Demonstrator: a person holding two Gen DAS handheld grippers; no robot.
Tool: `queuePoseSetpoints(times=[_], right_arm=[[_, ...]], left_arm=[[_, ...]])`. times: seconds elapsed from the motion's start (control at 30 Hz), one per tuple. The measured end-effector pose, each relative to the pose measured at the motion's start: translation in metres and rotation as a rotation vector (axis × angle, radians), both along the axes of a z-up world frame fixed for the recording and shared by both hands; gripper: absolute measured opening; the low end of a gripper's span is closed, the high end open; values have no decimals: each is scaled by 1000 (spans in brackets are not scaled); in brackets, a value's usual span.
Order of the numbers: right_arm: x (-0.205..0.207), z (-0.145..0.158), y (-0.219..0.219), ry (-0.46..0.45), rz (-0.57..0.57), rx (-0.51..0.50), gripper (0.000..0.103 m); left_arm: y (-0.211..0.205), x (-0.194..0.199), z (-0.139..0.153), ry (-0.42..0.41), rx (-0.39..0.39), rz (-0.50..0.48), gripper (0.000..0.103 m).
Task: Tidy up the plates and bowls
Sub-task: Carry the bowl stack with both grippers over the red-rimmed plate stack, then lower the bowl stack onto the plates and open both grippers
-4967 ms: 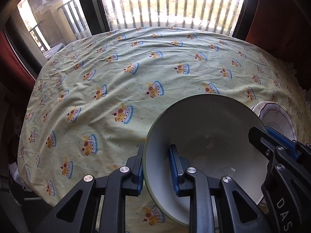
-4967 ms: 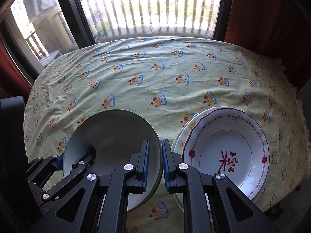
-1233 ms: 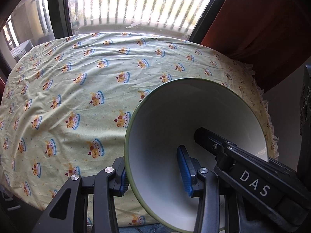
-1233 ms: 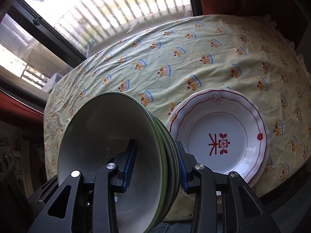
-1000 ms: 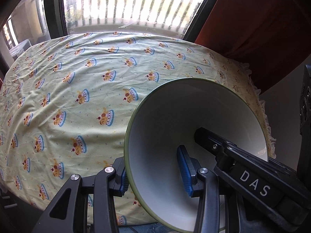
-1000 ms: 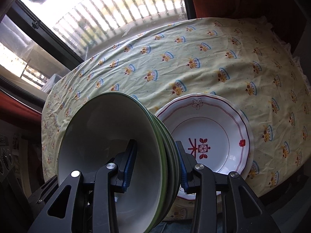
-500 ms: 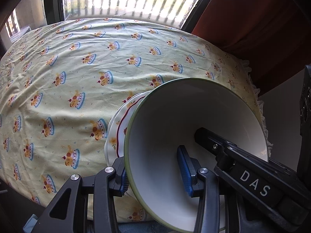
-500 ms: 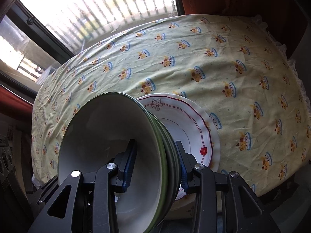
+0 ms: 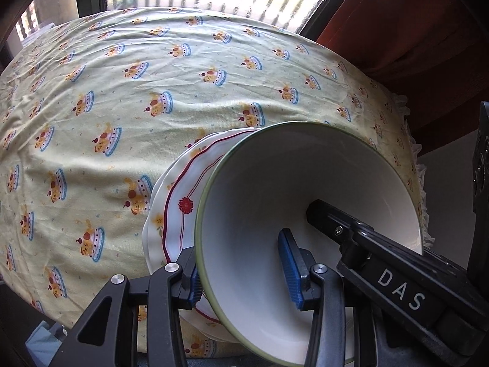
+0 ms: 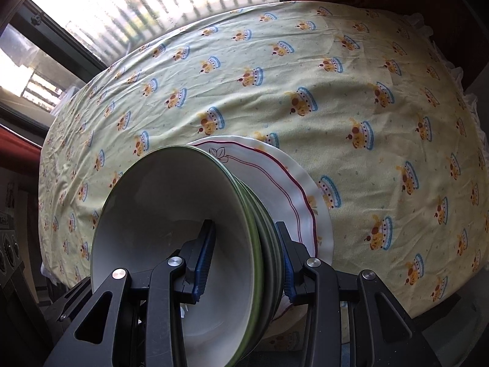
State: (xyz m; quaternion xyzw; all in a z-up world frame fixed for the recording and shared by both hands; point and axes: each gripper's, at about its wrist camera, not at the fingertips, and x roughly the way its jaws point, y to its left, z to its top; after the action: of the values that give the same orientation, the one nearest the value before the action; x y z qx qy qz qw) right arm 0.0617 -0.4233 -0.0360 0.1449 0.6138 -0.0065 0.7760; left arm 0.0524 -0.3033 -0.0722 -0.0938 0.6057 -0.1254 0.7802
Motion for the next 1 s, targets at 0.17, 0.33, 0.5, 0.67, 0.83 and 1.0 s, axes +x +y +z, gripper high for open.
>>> queuePoseSetpoints(times=[0.17, 0.33, 0.5, 0.67, 0.83, 1.0], right_arm=[[3, -1, 2, -33, 22, 15, 42], [-3, -6, -6, -54, -1, 70, 45], [-14, -5, -8, -93, 4, 50, 50], [-23, 6, -11, -149, 16, -8, 66], [-31, 26, -10, -193, 34, -27, 76], [-44, 44, 3, -237, 19, -85, 76]], left_arm=[[0, 2, 0, -43, 23, -10, 42], [-4, -3, 1, -63, 53, -35, 43], [-3, -12, 1, -86, 91, -18, 57], [2, -22, 12, -149, 143, 35, 77], [13, -34, 24, -171, 96, 66, 87], [24, -45, 39, -234, 105, 58, 89]])
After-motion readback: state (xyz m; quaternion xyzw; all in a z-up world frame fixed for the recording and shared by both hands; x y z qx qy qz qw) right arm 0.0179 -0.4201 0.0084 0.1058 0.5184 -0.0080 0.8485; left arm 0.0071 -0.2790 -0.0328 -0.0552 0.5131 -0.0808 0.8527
